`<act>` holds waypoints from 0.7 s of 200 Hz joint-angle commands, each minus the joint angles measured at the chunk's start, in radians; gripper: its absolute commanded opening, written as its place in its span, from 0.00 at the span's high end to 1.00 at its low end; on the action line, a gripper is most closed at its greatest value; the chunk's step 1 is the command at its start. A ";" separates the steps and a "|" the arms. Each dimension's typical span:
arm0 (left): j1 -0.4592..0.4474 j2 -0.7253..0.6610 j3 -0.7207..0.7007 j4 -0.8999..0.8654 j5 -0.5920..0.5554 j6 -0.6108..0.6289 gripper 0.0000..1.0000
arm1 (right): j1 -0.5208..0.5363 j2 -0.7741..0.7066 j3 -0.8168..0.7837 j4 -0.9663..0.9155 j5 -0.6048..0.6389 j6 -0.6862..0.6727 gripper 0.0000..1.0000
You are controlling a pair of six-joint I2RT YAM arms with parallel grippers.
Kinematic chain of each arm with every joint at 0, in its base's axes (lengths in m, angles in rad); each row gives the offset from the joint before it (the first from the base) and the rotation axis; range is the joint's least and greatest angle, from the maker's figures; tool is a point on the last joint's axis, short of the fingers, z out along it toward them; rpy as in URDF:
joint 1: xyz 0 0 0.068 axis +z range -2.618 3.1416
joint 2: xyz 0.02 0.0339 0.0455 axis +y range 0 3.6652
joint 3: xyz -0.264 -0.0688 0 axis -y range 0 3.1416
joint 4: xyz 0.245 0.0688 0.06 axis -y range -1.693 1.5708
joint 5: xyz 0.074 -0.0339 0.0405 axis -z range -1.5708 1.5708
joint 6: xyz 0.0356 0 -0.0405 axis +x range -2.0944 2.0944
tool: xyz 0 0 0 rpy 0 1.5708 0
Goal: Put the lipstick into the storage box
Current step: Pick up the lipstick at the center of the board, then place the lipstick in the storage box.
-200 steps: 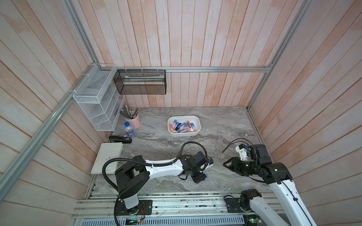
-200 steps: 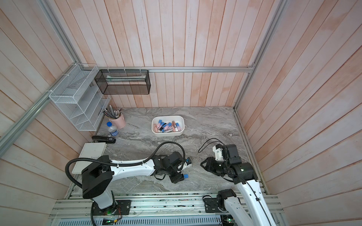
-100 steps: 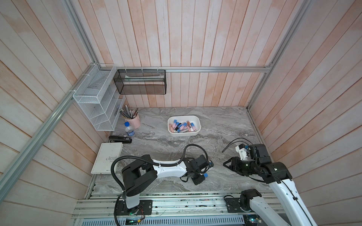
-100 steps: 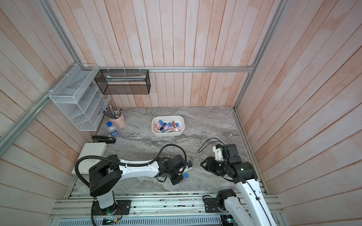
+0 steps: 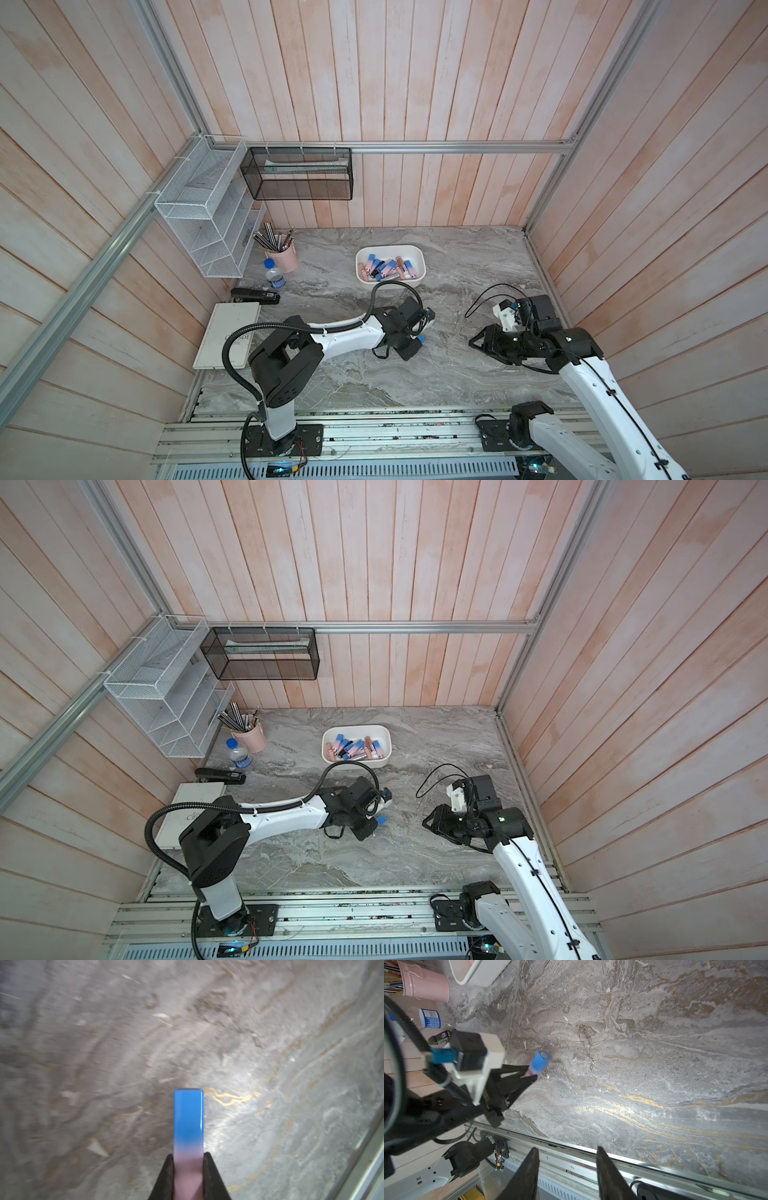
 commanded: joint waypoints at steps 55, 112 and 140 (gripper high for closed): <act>0.250 0.181 0.481 -0.097 -0.010 0.132 0.85 | 0.014 0.274 0.077 0.275 -0.059 -0.030 0.53; 0.351 0.413 0.797 -0.192 0.045 0.138 0.83 | 0.090 0.620 0.339 0.444 0.006 -0.113 0.54; 0.376 0.451 0.805 -0.183 0.076 0.122 0.79 | 0.097 0.782 0.505 0.451 0.033 -0.167 0.54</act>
